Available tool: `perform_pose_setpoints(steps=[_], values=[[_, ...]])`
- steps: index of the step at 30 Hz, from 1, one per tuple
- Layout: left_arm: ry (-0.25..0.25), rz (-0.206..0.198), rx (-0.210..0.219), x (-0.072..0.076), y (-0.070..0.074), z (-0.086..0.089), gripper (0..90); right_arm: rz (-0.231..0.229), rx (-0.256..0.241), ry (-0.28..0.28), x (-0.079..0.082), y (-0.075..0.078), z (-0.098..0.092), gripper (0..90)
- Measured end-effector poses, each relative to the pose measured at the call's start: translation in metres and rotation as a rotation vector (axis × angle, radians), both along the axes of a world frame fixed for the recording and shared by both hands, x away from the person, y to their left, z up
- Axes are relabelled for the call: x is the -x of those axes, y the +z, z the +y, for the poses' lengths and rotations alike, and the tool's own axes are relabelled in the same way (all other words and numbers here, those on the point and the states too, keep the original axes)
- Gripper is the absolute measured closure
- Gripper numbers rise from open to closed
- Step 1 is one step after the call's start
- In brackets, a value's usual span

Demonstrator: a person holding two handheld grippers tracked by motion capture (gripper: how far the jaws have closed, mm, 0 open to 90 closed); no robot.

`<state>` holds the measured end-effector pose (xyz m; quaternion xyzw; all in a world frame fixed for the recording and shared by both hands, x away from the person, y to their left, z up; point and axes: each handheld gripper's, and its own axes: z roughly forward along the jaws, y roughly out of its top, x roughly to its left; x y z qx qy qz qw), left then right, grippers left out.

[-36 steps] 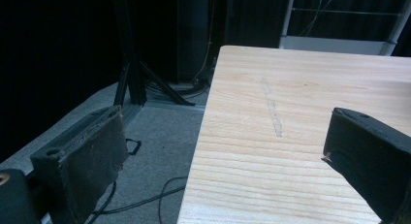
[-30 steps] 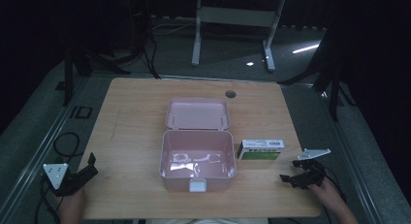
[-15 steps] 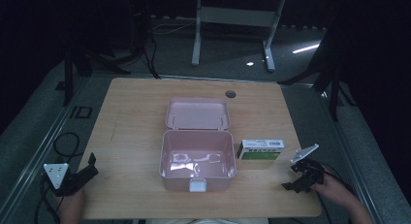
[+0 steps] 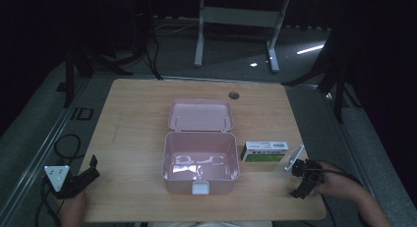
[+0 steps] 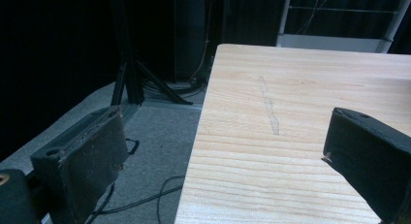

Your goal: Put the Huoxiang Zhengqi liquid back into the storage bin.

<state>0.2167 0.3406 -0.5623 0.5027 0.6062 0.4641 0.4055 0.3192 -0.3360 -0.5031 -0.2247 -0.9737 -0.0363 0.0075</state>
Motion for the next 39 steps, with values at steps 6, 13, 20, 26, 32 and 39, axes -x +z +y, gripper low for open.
perform_pose_setpoints(steps=[6, 13, 20, 26, 32, 39], values=[[-0.001, -0.001, -0.001, 0.0, 0.0, 0.0, 2.1, 0.069, 0.048, 0.072, -0.003, 0.008, 0.014, 14.0], [-0.005, 0.001, -0.003, 0.0, 0.0, 0.0, 2.1, 0.124, 0.085, 0.155, 0.001, 0.01, 0.026, 15.9], [-0.008, 0.001, -0.005, 0.0, 0.0, -0.001, 2.1, 0.149, 0.079, 0.184, 0.002, 0.019, 0.036, 17.8], [-0.007, 0.002, -0.008, -0.001, 0.0, -0.001, 2.1, 0.151, 0.09, 0.237, 0.003, 0.021, 0.046, 19.0], [-0.009, 0.003, -0.006, -0.001, 0.0, -0.001, 2.1, 0.119, 0.055, 0.286, 0.003, 0.034, 0.06, 20.6], [-0.011, 0.004, -0.004, -0.001, 0.0, -0.001, 2.1, 0.112, 0.032, 0.315, 0.0, 0.052, 0.071, 20.4]])
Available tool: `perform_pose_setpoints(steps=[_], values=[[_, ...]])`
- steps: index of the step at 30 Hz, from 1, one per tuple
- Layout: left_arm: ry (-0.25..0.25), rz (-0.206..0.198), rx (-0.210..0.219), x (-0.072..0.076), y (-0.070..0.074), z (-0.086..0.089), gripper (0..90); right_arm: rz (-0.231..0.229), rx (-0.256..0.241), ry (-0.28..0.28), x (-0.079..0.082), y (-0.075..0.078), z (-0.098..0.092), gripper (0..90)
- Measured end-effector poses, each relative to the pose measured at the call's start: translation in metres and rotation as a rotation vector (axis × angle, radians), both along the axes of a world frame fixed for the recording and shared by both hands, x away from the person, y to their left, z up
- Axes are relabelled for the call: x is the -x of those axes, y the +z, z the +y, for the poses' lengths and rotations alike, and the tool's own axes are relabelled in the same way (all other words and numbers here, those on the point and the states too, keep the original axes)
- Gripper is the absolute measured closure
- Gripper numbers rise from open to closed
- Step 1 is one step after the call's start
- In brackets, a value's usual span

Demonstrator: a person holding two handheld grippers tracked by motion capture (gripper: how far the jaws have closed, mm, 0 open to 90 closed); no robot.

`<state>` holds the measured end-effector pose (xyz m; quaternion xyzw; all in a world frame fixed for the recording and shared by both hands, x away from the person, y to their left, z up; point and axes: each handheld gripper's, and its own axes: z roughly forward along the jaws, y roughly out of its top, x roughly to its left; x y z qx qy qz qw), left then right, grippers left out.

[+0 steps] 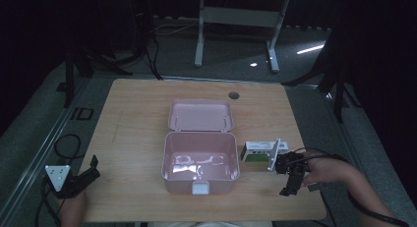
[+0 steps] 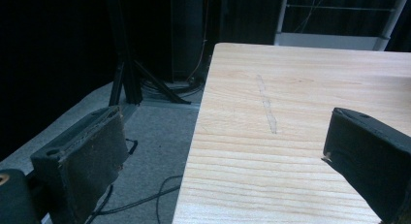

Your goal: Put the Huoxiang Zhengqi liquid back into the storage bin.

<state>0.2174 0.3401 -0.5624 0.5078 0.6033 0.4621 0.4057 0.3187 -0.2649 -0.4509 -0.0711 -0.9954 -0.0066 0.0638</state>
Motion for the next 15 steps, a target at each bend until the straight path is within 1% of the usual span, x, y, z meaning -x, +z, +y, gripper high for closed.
perform_pose_setpoints(steps=[4, 6, 11, 15], values=[[-0.006, 0.002, 0.004, 0.0, 0.0, 0.001, 2.1, -0.006, -0.011, 0.023, 0.0, 0.01, 0.004, 20.5], [-0.007, 0.002, 0.003, 0.0, 0.0, 0.0, 2.1, -0.026, -0.015, 0.032, -0.001, 0.015, 0.006, 21.6], [-0.008, 0.004, 0.004, 0.0, 0.0, 0.001, 2.1, -0.05, -0.029, 0.054, -0.006, 0.026, 0.01, 22.8], [-0.011, 0.004, 0.008, 0.0, 0.0, 0.001, 2.1, -0.067, -0.02, 0.075, -0.012, 0.033, 0.012, 24.6]])
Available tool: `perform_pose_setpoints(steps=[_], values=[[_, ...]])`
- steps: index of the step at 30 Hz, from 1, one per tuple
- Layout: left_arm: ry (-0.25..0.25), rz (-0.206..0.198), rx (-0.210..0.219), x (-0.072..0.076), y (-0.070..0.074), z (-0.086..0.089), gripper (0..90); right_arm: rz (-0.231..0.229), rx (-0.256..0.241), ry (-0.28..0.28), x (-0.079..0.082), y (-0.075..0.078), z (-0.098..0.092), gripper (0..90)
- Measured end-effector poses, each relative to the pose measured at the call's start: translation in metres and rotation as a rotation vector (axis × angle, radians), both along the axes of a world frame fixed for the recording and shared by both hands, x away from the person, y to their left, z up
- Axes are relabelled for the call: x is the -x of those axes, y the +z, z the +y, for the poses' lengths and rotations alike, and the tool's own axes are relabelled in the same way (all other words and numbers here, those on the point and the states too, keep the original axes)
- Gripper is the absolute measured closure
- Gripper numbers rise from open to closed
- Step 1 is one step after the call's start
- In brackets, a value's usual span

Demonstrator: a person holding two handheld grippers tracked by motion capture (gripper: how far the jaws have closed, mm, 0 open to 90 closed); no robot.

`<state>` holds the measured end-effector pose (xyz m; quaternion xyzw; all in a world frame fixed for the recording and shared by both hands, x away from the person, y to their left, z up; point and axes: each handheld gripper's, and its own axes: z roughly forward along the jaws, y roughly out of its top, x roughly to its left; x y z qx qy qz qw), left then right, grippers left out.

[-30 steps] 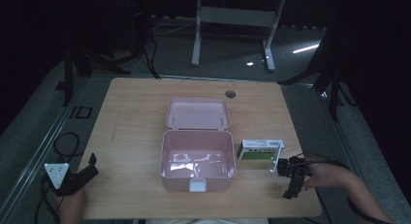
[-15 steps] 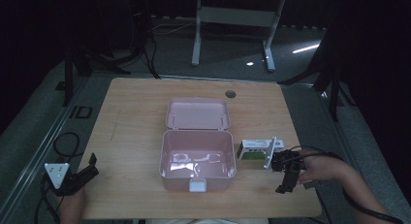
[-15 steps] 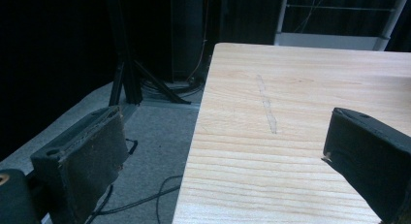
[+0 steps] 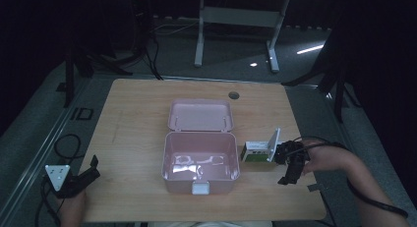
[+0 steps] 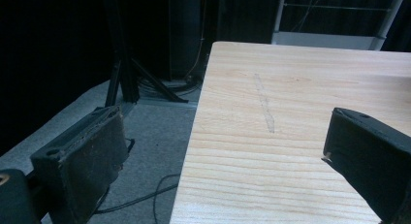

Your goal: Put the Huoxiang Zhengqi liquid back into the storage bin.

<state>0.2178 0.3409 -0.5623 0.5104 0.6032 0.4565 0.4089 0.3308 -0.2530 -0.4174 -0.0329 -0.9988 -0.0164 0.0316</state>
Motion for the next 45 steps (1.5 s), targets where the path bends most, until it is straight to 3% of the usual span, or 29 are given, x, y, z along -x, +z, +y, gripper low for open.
perform_pose_setpoints(steps=[12, 22, 28, 33, 43, 45], values=[[-0.004, 0.001, 0.003, 0.0, 0.0, 0.0, 2.1, -0.082, -0.02, 0.004, -0.032, 0.017, 0.0, 31.0], [-0.006, 0.001, 0.008, 0.0, 0.0, 0.001, 2.1, -0.103, -0.017, -0.012, -0.055, 0.025, 0.004, 33.7], [-0.006, -0.001, 0.008, 0.0, 0.0, 0.001, 2.1, -0.1, 0.004, -0.01, -0.069, 0.014, 0.012, 33.8], [-0.009, 0.001, 0.01, 0.0, 0.0, 0.001, 2.1, -0.105, 0.029, 0.007, -0.074, 0.002, 0.017, 35.5], [-0.013, 0.002, 0.011, 0.0, 0.0, 0.001, 2.1, -0.085, 0.017, 0.026, -0.077, -0.009, 0.026, 39.6], [-0.014, 0.005, 0.013, 0.0, 0.0, 0.001, 2.1, -0.097, 0.041, 0.033, -0.078, -0.013, 0.028, 41.2]])
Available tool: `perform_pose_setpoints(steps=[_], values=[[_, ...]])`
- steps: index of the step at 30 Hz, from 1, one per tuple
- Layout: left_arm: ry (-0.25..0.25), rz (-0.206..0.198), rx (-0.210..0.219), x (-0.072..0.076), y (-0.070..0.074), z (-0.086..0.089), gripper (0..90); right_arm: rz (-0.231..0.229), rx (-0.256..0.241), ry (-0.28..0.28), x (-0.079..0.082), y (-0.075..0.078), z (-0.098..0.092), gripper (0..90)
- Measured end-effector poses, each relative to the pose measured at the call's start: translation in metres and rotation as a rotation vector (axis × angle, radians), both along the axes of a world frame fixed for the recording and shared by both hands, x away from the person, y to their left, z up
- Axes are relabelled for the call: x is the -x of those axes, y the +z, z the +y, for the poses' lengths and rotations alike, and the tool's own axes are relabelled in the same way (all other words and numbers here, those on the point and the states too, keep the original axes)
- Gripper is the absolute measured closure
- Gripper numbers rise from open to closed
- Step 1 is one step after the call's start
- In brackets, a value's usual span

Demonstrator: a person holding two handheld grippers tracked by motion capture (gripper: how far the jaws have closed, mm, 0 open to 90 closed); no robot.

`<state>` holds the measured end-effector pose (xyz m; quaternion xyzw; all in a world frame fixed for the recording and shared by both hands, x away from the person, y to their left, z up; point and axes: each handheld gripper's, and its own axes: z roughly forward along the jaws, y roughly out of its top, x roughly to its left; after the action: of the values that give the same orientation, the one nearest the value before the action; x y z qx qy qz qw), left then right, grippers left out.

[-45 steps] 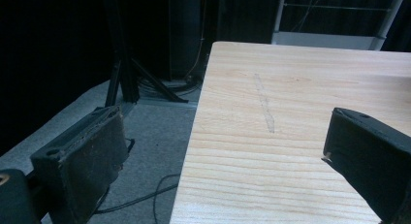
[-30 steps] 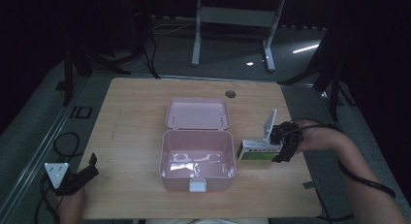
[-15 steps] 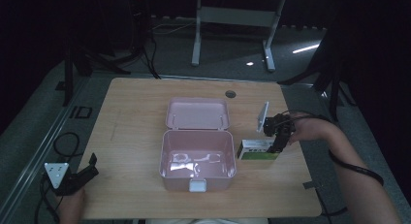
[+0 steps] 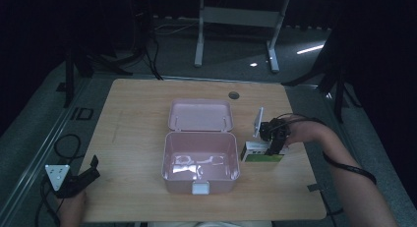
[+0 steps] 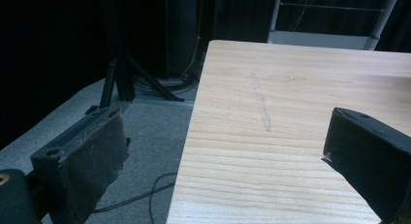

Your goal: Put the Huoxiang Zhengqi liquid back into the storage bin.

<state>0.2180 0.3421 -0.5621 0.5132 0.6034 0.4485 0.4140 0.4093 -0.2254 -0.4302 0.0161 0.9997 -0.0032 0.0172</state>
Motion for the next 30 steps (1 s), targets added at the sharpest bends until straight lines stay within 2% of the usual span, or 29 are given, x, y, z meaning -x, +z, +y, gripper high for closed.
perform_pose_setpoints(steps=[3, 12, 18, 22, 30], values=[[-0.001, 0.001, 0.001, 0.0, 0.0, 0.0, 2.1, 0.003, 0.019, -0.005, -0.003, -0.006, 0.0, 46.6], [-0.001, 0.004, 0.003, 0.0, 0.0, 0.0, 2.1, 0.038, 0.047, -0.013, -0.011, -0.022, -0.001, 51.3], [-0.001, 0.005, 0.008, 0.0, 0.0, 0.0, 2.1, 0.033, 0.074, -0.004, -0.013, -0.032, 0.002, 57.6], [-0.001, 0.008, 0.01, -0.001, 0.0, 0.001, 2.1, 0.05, 0.061, -0.039, -0.017, -0.03, 0.004, 61.2], [0.001, 0.008, 0.011, -0.001, 0.0, 0.001, 2.1, 0.095, 0.084, -0.037, -0.01, -0.014, 0.006, 61.4]])
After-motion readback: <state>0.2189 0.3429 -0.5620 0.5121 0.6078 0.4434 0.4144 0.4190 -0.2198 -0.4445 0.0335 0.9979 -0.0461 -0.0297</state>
